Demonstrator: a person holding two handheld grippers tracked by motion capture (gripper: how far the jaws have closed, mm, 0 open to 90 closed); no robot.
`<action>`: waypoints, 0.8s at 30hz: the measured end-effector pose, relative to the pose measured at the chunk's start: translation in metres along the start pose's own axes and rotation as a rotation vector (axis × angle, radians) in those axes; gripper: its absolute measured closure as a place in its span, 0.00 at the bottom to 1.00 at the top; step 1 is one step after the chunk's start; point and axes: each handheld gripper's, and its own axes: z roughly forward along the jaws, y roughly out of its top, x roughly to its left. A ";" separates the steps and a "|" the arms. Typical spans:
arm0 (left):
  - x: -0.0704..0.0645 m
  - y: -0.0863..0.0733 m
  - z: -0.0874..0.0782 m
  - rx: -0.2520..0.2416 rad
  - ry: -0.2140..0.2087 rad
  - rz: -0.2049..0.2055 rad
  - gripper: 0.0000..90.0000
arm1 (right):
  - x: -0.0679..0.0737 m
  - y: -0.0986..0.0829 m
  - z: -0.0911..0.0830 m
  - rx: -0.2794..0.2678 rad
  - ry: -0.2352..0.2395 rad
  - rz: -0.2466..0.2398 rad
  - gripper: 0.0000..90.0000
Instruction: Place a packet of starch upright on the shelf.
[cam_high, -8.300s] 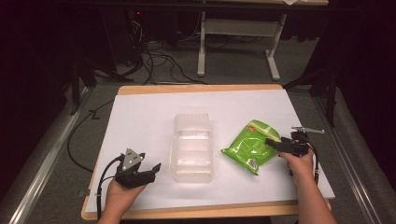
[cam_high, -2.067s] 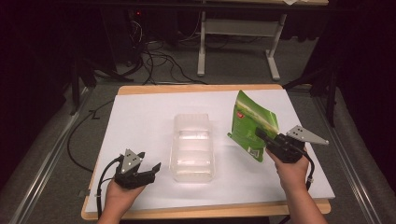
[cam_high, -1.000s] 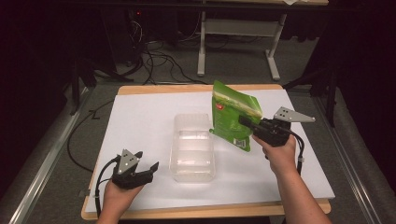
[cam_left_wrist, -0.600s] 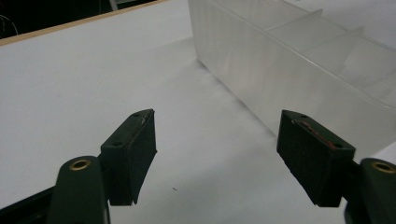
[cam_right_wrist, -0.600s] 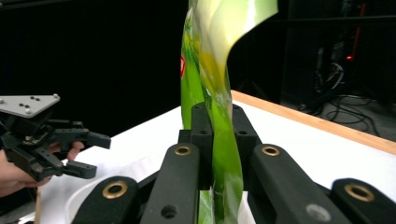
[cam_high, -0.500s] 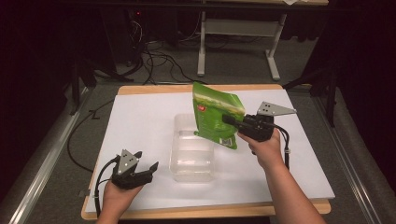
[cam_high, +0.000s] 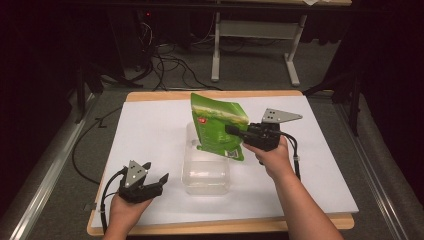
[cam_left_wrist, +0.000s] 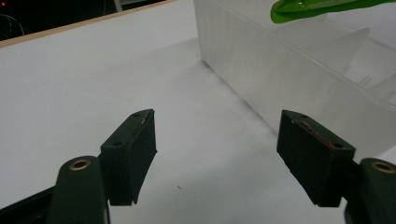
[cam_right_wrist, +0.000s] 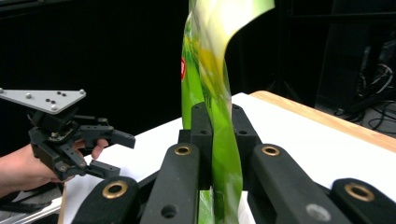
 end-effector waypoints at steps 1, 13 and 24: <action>0.000 0.000 0.000 0.001 -0.001 0.000 0.32 | 0.000 0.000 0.001 0.000 0.006 -0.003 0.94; 0.002 -0.001 0.000 0.002 -0.001 -0.007 0.32 | 0.004 -0.002 0.020 0.025 0.061 -0.003 0.94; 0.002 -0.001 0.000 -0.002 0.002 -0.008 0.32 | 0.006 -0.005 0.031 0.060 0.074 -0.017 0.94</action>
